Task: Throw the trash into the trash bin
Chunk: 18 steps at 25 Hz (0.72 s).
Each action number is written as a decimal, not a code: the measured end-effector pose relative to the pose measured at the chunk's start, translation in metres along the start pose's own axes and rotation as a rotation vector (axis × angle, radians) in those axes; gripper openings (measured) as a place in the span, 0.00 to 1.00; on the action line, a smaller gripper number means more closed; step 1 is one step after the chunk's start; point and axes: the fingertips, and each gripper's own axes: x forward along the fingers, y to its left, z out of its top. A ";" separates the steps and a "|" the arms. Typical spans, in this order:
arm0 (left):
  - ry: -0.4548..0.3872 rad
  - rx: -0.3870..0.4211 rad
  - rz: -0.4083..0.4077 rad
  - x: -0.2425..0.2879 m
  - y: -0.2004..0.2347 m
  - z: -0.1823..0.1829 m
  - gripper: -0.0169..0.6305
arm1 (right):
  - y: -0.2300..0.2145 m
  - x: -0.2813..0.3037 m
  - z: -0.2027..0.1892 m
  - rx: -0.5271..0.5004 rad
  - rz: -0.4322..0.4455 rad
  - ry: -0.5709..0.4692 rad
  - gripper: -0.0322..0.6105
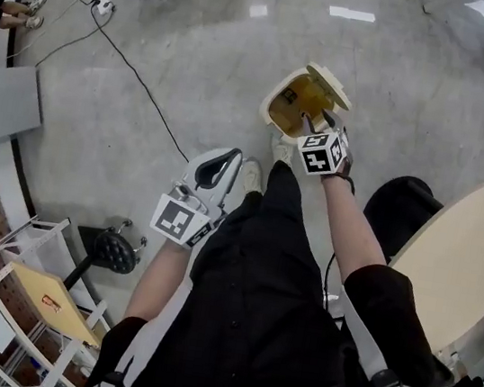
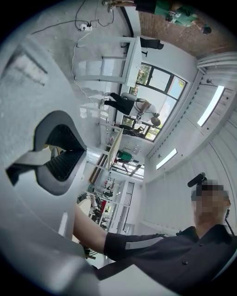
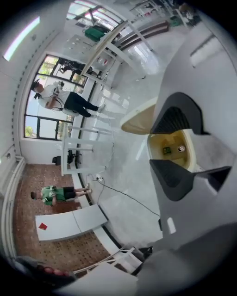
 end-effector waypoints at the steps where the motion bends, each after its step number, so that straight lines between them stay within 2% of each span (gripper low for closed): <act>1: -0.013 0.006 -0.002 -0.003 0.002 0.004 0.03 | 0.000 -0.013 0.012 0.024 -0.010 -0.037 0.32; 10: -0.155 0.075 -0.015 -0.032 0.010 0.061 0.03 | -0.013 -0.134 0.108 0.095 -0.134 -0.331 0.23; 14: -0.212 0.090 -0.010 -0.055 0.015 0.080 0.03 | -0.019 -0.182 0.126 0.155 -0.192 -0.437 0.21; 18: -0.257 0.092 0.005 -0.082 0.025 0.088 0.03 | -0.011 -0.230 0.121 0.181 -0.240 -0.506 0.17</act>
